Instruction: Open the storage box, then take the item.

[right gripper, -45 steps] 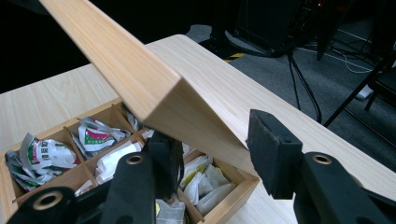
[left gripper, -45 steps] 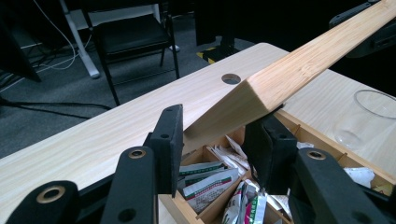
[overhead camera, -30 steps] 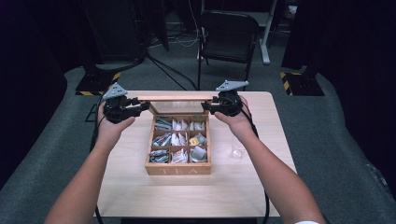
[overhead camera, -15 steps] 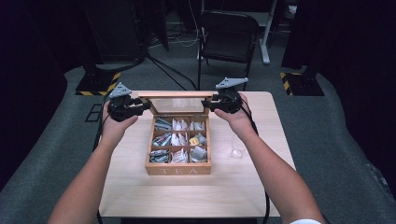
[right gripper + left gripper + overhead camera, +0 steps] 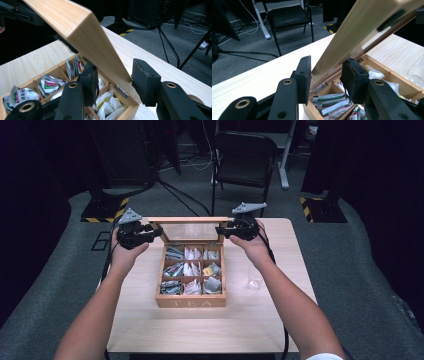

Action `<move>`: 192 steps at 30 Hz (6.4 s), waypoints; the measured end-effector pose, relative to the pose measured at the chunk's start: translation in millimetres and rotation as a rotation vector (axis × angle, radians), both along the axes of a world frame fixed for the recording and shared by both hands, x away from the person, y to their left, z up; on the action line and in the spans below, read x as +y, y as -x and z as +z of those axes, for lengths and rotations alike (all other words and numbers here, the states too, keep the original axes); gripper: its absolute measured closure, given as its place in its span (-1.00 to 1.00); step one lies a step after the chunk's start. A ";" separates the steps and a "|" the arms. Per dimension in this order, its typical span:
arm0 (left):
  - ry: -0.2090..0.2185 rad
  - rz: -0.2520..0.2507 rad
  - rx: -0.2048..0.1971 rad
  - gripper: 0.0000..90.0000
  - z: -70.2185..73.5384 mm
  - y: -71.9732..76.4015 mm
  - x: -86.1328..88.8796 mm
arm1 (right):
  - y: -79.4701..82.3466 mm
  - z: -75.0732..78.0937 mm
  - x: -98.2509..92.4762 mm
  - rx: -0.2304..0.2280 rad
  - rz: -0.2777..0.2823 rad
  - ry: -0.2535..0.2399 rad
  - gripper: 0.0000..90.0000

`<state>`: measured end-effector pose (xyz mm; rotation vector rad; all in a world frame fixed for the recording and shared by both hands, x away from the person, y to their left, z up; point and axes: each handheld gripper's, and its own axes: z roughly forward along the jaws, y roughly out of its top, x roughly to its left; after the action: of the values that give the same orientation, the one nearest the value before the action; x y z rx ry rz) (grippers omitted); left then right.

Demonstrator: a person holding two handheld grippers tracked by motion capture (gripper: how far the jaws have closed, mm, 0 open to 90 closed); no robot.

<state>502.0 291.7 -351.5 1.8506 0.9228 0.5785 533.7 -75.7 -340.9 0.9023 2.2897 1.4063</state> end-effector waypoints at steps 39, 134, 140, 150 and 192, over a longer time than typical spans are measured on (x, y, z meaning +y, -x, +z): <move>0.025 0.045 0.036 0.38 -22.7 -25.8 -1.5 | -19.9 -10.2 3.6 0.006 -0.062 0.024 0.32; 0.102 0.118 0.159 0.25 -54.6 -59.2 -1.3 | -65.9 -44.1 6.8 0.153 -0.158 -0.030 0.35; 0.107 0.126 0.167 0.23 -54.9 -58.9 -0.1 | -68.8 -48.9 7.1 0.177 -0.177 0.005 0.30; 0.094 0.122 0.171 0.21 -55.5 -58.1 0.7 | -67.5 -47.7 4.8 0.178 -0.178 0.024 0.32; 0.077 0.087 0.173 0.05 -43.6 -5.4 -6.6 | 7.4 -34.7 0.6 0.060 -0.084 0.171 -0.09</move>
<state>507.4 285.2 -395.1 1.8188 1.1289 0.4341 526.2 -75.1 -375.6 0.9863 2.3442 1.1439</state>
